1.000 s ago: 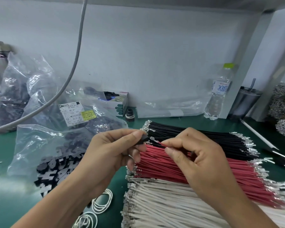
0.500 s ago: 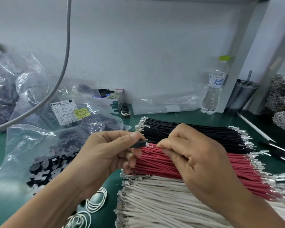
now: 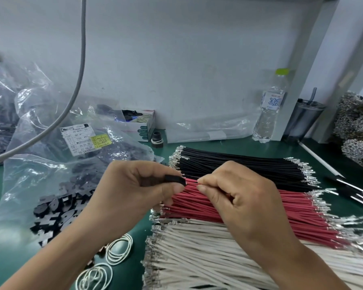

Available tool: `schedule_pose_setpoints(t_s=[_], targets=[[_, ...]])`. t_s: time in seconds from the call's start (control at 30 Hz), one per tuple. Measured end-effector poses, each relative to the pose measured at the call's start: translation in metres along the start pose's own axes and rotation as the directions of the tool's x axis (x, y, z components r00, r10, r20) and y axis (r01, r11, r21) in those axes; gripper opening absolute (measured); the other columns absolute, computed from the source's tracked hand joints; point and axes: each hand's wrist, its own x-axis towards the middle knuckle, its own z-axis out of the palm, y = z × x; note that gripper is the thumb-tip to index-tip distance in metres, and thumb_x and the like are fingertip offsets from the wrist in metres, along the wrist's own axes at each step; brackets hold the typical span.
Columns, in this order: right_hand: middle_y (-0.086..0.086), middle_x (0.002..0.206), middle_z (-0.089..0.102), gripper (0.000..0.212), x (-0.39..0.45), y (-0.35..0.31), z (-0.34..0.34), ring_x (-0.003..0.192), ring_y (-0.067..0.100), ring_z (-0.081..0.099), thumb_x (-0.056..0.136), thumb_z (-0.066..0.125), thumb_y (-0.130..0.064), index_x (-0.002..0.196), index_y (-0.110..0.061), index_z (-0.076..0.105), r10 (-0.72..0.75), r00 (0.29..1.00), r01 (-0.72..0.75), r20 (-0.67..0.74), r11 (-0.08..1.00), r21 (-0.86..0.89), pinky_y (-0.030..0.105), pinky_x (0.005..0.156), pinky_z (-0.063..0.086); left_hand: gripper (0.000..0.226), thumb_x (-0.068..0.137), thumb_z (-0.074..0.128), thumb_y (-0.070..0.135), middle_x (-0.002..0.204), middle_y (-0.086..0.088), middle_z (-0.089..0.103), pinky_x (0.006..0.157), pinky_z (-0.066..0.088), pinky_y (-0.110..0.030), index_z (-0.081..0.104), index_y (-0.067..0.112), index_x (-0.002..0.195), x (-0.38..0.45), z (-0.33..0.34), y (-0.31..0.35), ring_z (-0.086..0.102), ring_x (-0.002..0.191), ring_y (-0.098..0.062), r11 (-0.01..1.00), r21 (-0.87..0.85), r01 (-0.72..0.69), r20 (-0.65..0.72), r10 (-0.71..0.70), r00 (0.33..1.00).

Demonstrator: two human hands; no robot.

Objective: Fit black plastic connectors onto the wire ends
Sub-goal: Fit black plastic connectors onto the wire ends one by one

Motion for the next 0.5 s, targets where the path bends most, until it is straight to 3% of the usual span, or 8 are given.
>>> schedule_pose_setpoints(t_s=[0.1, 0.27, 0.4, 0.5], targets=[[-0.013, 0.086, 0.061, 0.011, -0.001, -0.002, 0.003, 0.073, 0.008, 0.059, 0.094, 0.063, -0.026, 0.091, -0.021, 0.073, -0.039, 0.999, 0.038, -0.004, 0.993, -0.114, 0.033, 0.059, 0.051, 0.023, 0.068, 0.085, 0.016, 0.071, -0.012, 0.077, 0.054, 0.056, -0.021, 0.084, 0.016, 0.091, 0.001, 0.002, -0.003, 0.071, 0.057, -0.018, 0.996, -0.075, 0.041, 0.009, -0.04, 0.999], [-0.008, 0.085, 0.059, 0.009, -0.002, -0.004, 0.009, 0.072, 0.011, 0.057, 0.095, 0.063, -0.017, 0.09, -0.015, 0.071, -0.116, 0.993, 0.118, 0.023, 0.984, -0.13, 0.033, 0.059, 0.05, 0.024, 0.067, 0.085, 0.017, 0.069, -0.017, 0.075, 0.057, 0.057, -0.024, 0.084, 0.013, 0.091, -0.001, 0.007, -0.006, 0.07, 0.057, -0.022, 0.987, -0.142, 0.076, 0.024, -0.073, 0.997], [-0.013, 0.086, 0.062, 0.013, 0.002, 0.001, -0.001, 0.074, 0.007, 0.06, 0.095, 0.062, -0.027, 0.091, -0.021, 0.072, -0.09, 0.996, 0.091, 0.014, 0.993, -0.077, 0.031, 0.06, 0.052, 0.025, 0.067, 0.086, 0.017, 0.068, -0.019, 0.074, 0.054, 0.057, -0.025, 0.083, 0.01, 0.091, 0.0, 0.005, -0.005, 0.07, 0.055, -0.023, 0.982, -0.171, 0.085, 0.034, -0.08, 0.996], [-0.018, 0.085, 0.064, 0.012, 0.007, 0.0, -0.009, 0.077, 0.005, 0.061, 0.093, 0.064, -0.035, 0.09, -0.029, 0.074, -0.061, 0.998, 0.063, 0.015, 0.987, -0.149, 0.031, 0.059, 0.051, 0.02, 0.07, 0.085, 0.013, 0.067, -0.016, 0.075, 0.052, 0.055, -0.022, 0.083, 0.011, 0.089, 0.001, 0.003, -0.004, 0.07, 0.054, -0.021, 0.985, -0.155, 0.076, 0.007, -0.076, 0.997]])
